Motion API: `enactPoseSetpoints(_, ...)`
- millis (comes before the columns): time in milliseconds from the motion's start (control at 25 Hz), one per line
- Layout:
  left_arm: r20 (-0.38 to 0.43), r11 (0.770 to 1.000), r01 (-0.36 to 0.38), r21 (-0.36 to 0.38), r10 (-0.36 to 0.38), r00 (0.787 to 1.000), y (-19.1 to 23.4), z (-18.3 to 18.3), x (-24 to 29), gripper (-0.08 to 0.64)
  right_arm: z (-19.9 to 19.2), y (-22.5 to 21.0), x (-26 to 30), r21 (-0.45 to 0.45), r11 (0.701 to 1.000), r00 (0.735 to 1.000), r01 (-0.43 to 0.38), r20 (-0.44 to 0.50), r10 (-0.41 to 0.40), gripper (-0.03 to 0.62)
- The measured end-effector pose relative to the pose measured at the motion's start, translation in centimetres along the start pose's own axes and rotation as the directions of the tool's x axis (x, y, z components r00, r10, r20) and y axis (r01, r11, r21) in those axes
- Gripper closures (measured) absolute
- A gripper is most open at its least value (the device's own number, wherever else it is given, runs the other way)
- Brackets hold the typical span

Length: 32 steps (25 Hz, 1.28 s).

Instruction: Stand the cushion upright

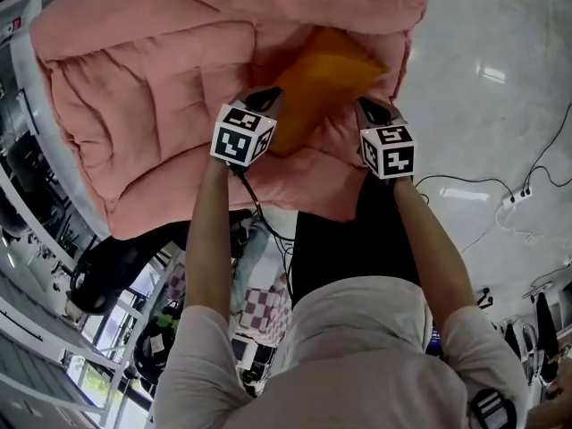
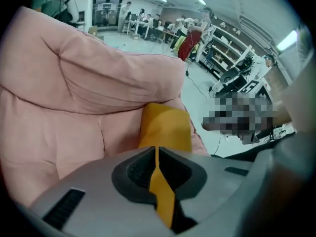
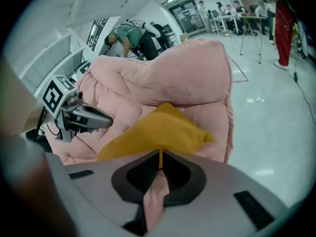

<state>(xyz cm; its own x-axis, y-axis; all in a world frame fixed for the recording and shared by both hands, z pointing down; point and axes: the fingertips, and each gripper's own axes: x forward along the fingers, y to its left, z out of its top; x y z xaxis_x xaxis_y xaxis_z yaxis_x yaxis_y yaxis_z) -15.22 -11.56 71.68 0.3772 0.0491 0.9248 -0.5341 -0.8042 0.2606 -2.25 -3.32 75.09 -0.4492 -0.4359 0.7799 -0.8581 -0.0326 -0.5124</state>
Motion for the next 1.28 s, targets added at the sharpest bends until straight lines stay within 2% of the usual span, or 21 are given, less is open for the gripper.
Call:
enactPoseSetpoints(80,-0.054,1.0,0.013,0.026,-0.012,0.998,1.3,-0.9,0.6,0.541,-0.5,0.1,0.8,0.092,0.994,0.999,-0.053,0.003,0.053,0.572)
enactPoseSetpoints(160,-0.106,0.999,0.039,0.008,-0.038,0.994,2.4,-1.8,1.5,0.5,-0.9,0.2,1.5,0.225,0.967,0.993,-0.12,0.011,0.121,0.449)
enactPoseSetpoints(240,-0.136,0.995,0.084,-0.056,-0.091,0.987,3.1,-2.2,2.2,0.426,-1.0,0.2,2.2,0.343,0.924,0.985,-0.168,0.032,0.168,0.353)
enactPoseSetpoints(320,-0.141,0.981,0.14,-0.134,-0.159,0.977,3.2,-2.2,2.7,0.393,-1.2,0.0,2.9,0.419,0.888,0.981,-0.191,0.049,0.188,0.31)
enactPoseSetpoints(400,-0.148,0.961,0.201,-0.191,-0.231,0.962,2.7,-2.3,3.3,0.32,-1.6,-0.1,3.6,0.48,0.854,0.978,-0.201,0.052,0.201,0.288)
enactPoseSetpoints(520,-0.205,0.952,0.241,-0.187,-0.277,0.939,2.6,-3.2,4.7,0.258,-2.0,0.0,4.8,0.531,0.823,0.976,-0.203,0.043,0.213,0.264)
enactPoseSetpoints(720,-0.258,0.931,0.293,-0.219,-0.345,0.903,2.1,-4.2,6.6,0.238,-2.0,-0.5,6.7,0.514,0.836,0.976,-0.192,0.009,0.218,0.253)
enactPoseSetpoints(880,-0.266,0.915,0.311,-0.257,-0.376,0.887,1.1,-5.0,7.6,0.249,-2.4,-0.6,7.3,0.49,0.853,0.973,-0.178,-0.04,0.226,0.253)
enactPoseSetpoints(1000,-0.273,0.917,0.302,-0.262,-0.37,0.888,0.5,-5.3,7.6,0.269,-2.6,-0.4,7.2,0.461,0.868,0.97,-0.186,-0.056,0.237,0.265)
enactPoseSetpoints(1280,-0.279,0.94,0.246,-0.238,-0.308,0.91,-0.5,-4.7,6.4,0.299,-2.1,0.0,6.3,0.407,0.897,0.968,-0.171,-0.103,0.231,0.304)
